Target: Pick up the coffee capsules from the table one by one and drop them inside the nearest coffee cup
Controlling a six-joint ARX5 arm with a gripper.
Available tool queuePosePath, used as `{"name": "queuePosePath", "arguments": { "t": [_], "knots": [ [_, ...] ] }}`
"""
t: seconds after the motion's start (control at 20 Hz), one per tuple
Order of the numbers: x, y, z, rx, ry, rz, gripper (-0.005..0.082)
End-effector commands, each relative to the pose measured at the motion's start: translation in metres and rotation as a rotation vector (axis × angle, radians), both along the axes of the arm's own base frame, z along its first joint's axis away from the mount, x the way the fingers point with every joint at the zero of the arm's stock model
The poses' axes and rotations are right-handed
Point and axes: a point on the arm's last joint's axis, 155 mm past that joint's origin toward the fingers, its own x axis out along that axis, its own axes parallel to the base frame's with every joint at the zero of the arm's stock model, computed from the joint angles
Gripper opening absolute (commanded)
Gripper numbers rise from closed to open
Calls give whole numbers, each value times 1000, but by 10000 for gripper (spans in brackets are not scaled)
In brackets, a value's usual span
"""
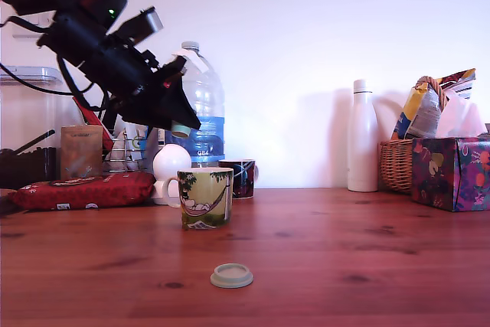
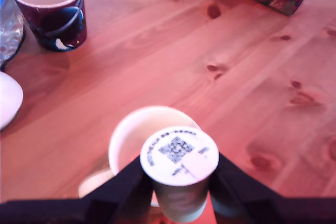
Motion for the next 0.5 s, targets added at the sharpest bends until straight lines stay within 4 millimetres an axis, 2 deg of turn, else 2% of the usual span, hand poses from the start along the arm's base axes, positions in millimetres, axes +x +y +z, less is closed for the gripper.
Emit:
{"name": "queuePosePath", "arguments": {
  "t": [0.0, 0.25, 0.45],
  "knots": [
    [5, -7, -12, 28, 33, -17, 165],
    [15, -16, -24, 112, 71, -32, 166],
    [14, -26, -32, 141, 87, -51, 166]
  ]
}}
